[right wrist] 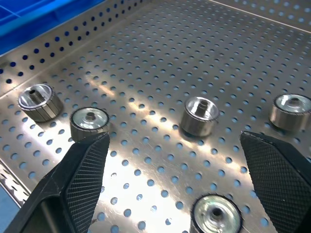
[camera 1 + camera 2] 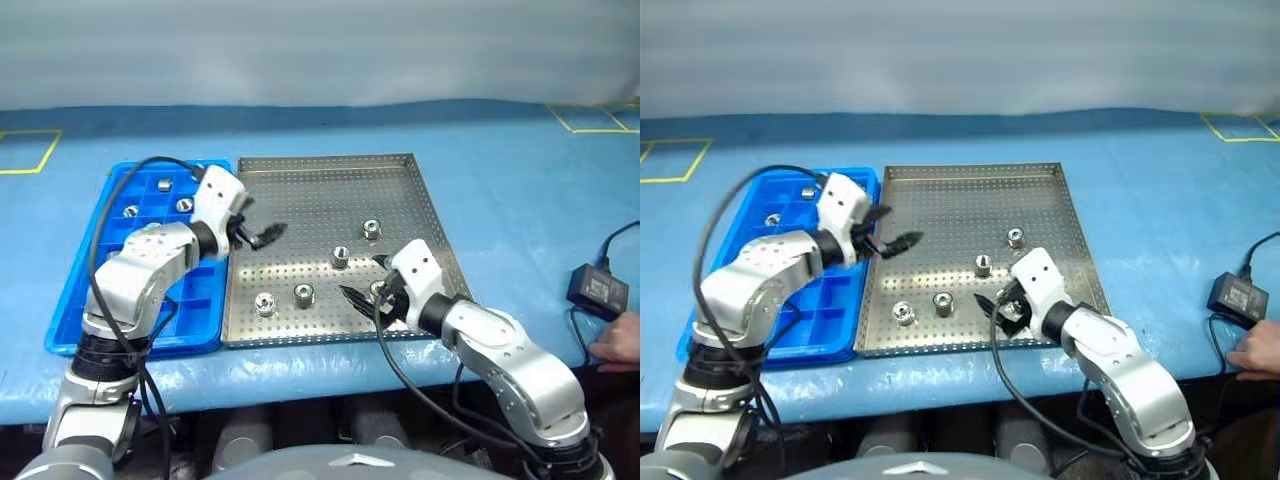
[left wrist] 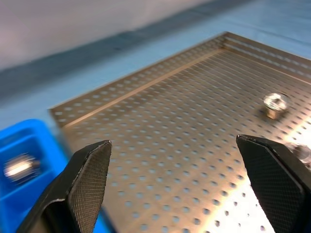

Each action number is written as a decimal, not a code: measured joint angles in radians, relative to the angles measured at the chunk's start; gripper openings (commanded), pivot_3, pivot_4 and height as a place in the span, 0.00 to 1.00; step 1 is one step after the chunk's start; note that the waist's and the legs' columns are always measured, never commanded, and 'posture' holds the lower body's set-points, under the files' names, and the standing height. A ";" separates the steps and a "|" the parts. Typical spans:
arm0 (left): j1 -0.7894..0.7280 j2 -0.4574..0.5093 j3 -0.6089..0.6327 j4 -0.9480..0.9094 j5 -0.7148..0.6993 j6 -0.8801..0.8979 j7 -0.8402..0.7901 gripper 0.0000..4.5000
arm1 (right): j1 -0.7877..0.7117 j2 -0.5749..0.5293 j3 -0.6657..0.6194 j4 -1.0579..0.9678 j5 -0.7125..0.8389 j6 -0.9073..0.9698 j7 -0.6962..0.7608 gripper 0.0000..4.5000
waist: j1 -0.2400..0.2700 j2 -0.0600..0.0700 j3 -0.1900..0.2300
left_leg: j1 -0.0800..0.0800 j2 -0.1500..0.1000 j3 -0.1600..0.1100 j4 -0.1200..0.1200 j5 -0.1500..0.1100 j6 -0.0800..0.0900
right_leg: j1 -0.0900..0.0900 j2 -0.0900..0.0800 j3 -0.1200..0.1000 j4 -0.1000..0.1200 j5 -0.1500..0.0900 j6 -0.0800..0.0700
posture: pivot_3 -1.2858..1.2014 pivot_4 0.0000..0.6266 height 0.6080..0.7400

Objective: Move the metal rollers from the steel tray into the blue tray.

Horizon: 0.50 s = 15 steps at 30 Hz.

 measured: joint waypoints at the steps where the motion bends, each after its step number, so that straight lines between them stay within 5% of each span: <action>1: -0.004 0.011 -0.037 0.007 0.000 -0.001 -0.031 0.99 | 0.006 0.000 -0.008 -0.008 0.001 0.001 -0.004 1.00 | -0.005 0.000 0.000 | 0.000 0.000 0.000 0.000 0.000 0.000 | 0.000 0.001 0.001 0.000 0.000 0.000 | 0.49 0.24 1.00; 15: -0.140 0.083 -0.358 0.132 0.081 -0.047 -0.309 0.99 | 0.057 0.048 -0.017 -0.056 0.001 0.017 -0.077 1.00 | -0.021 0.000 0.000 | 0.000 0.001 0.003 0.000 0.000 0.001 | -0.001 0.001 0.003 0.000 -0.003 0.005 | 0.47 0.24 1.00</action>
